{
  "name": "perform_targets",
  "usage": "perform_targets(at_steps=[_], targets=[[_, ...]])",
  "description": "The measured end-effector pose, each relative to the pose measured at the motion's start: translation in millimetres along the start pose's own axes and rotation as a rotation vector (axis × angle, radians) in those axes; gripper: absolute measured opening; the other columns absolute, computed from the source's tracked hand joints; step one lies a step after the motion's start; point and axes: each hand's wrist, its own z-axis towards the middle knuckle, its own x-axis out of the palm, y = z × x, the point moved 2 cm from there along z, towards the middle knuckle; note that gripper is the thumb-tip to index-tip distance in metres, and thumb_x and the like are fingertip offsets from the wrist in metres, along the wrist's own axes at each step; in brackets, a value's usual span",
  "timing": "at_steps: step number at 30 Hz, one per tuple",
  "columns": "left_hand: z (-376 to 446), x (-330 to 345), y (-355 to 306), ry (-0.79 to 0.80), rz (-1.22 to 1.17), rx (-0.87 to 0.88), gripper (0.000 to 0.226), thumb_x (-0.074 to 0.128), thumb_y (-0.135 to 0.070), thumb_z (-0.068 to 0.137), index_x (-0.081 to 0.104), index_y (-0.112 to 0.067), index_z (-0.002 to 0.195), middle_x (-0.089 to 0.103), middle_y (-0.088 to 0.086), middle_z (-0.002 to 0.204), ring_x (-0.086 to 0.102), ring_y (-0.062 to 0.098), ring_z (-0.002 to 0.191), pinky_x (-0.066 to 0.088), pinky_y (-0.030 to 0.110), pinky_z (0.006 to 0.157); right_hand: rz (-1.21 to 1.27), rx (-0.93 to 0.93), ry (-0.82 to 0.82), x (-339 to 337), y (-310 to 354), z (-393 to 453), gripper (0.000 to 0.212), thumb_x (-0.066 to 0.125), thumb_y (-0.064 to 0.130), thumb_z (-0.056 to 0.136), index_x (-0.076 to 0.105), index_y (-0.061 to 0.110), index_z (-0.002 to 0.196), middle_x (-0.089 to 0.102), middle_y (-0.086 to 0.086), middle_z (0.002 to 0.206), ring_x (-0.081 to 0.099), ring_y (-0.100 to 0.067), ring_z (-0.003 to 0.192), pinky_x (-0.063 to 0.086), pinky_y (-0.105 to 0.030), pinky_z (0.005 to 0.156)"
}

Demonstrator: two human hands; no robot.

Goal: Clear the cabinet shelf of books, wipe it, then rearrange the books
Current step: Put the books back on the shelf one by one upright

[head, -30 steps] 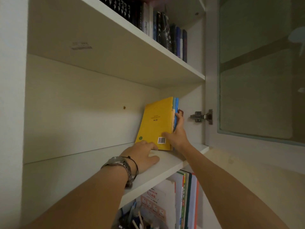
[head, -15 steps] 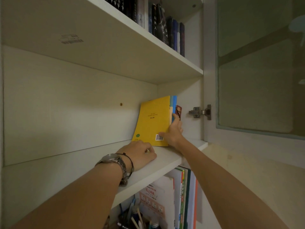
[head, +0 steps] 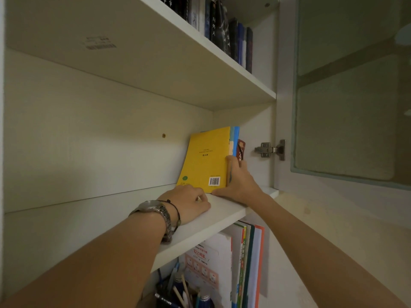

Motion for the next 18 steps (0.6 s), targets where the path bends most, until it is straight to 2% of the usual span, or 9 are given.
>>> perform_targets(at_steps=[4,8,11,14,16,18], targets=[[-2,-1,-1,-0.004,-0.005,0.003,0.026,0.046,-0.042,0.095,0.060,-0.028,0.112,0.054,0.000,0.120,0.051,0.020,0.110,0.043,0.038,0.098,-0.099,0.033,-0.043,10,11,7,0.090,0.082,0.048,0.067,0.024,0.016,0.129,0.028,-0.012,0.127,0.051,-0.030,0.103,0.051,-0.042,0.083],[-1,-1,-1,-0.006,-0.012,0.005,0.025,0.047,-0.042,0.094,0.060,-0.029,0.110,0.056,0.000,0.120,0.052,0.020,0.109,0.044,0.038,0.097,-0.107,0.047,-0.059,16,16,12,0.093,0.081,0.050,0.066,0.023,0.015,0.129,0.028,-0.014,0.129,0.049,-0.028,0.098,0.052,-0.044,0.083],[-1,-1,-1,-0.005,-0.005,0.001,0.025,0.046,-0.042,0.094,0.060,-0.029,0.110,0.055,0.000,0.121,0.051,0.020,0.110,0.043,0.039,0.097,-0.038,0.048,-0.089,14,15,11,0.103,0.086,0.046,0.060,0.020,0.018,0.133,0.033,-0.014,0.127,0.049,-0.031,0.105,0.051,-0.048,0.086],[-3,-2,-3,0.002,0.011,-0.005,0.026,0.045,-0.042,0.095,0.059,-0.029,0.113,0.053,0.000,0.120,0.050,0.020,0.111,0.042,0.038,0.099,0.078,0.084,-0.115,9,13,8,0.122,0.091,0.035,0.057,0.009,0.016,0.145,0.031,-0.014,0.135,0.042,-0.030,0.121,0.045,-0.048,0.098],[-3,-2,-3,0.006,0.021,-0.007,0.028,0.045,-0.043,0.095,0.059,-0.029,0.115,0.053,0.000,0.121,0.050,0.020,0.112,0.041,0.039,0.099,0.117,0.112,-0.109,7,10,8,0.119,0.092,0.029,0.059,0.013,0.011,0.146,0.030,-0.012,0.137,0.039,-0.028,0.126,0.039,-0.042,0.103],[-3,-2,-4,0.009,0.031,-0.008,0.028,0.044,-0.043,0.096,0.058,-0.029,0.116,0.052,0.000,0.122,0.049,0.020,0.112,0.041,0.039,0.100,0.129,0.135,-0.093,6,9,7,0.108,0.091,0.026,0.061,0.023,0.009,0.143,0.032,-0.010,0.135,0.040,-0.024,0.124,0.038,-0.035,0.101]])
